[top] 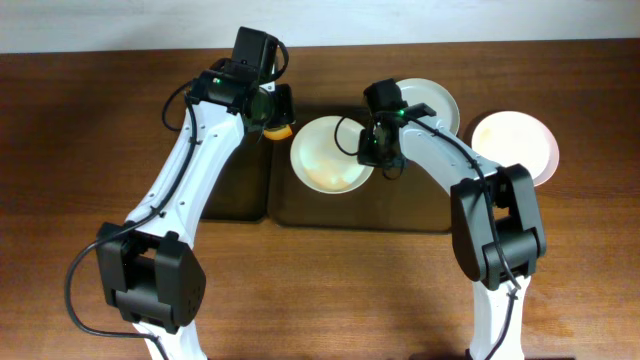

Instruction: Clean dirty plates on tray and stack at the side

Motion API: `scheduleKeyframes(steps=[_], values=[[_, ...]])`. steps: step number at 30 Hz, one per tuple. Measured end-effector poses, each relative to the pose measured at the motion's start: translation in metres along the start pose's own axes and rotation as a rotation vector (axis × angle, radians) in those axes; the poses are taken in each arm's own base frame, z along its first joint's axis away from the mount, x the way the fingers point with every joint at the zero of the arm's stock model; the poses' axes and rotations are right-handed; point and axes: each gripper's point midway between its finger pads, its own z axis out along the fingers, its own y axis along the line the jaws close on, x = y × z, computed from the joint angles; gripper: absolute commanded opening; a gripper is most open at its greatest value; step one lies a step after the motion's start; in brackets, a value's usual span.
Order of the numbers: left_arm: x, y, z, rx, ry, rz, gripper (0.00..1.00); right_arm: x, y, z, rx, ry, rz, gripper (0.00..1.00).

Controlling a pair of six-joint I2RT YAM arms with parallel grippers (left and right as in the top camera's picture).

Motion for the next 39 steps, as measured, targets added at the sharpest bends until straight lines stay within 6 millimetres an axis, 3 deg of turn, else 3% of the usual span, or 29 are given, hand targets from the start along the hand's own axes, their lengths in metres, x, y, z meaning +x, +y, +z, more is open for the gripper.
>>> scheduleKeyframes(steps=[4,7,10,12,16,21,23,27,33,35,39], values=[[0.000,0.000,0.000,0.000,0.000,-0.001,0.00,0.015,0.005,-0.012,-0.017,0.058,-0.034,0.04],[-0.004,0.011,0.000,-0.008,-0.004,-0.022,0.00,0.008,0.002,-0.054,0.013,-0.004,-0.054,0.04],[-0.013,0.037,-0.002,-0.035,-0.012,-0.069,0.00,-0.002,-0.011,-0.099,0.152,-0.123,-0.084,0.04],[-0.016,0.048,-0.003,-0.047,-0.016,-0.090,0.00,-0.001,-0.012,-0.108,0.245,-0.169,-0.124,0.04],[-0.017,0.066,-0.004,-0.067,-0.009,-0.121,0.00,0.006,0.009,-0.128,0.478,-0.317,-0.276,0.04],[-0.014,0.068,-0.005,-0.073,0.006,-0.124,0.00,0.014,0.046,-0.177,0.755,-0.589,-0.443,0.04],[-0.014,0.068,-0.005,-0.074,0.007,-0.124,0.00,0.016,0.057,-0.199,0.853,-0.700,-0.471,0.04],[-0.014,0.068,-0.005,-0.074,0.007,-0.124,0.00,0.020,0.069,-0.225,0.954,-0.820,-0.495,0.04],[-0.015,0.072,-0.005,-0.077,0.005,-0.132,0.00,0.019,0.066,-0.230,0.978,-0.835,-0.491,0.04],[-0.016,0.075,-0.005,-0.081,0.003,-0.138,0.00,0.022,0.064,-0.218,0.931,-0.782,-0.492,0.04],[-0.019,0.091,-0.007,-0.096,-0.003,-0.167,0.00,0.016,0.026,-0.182,0.692,-0.527,-0.347,0.04]])
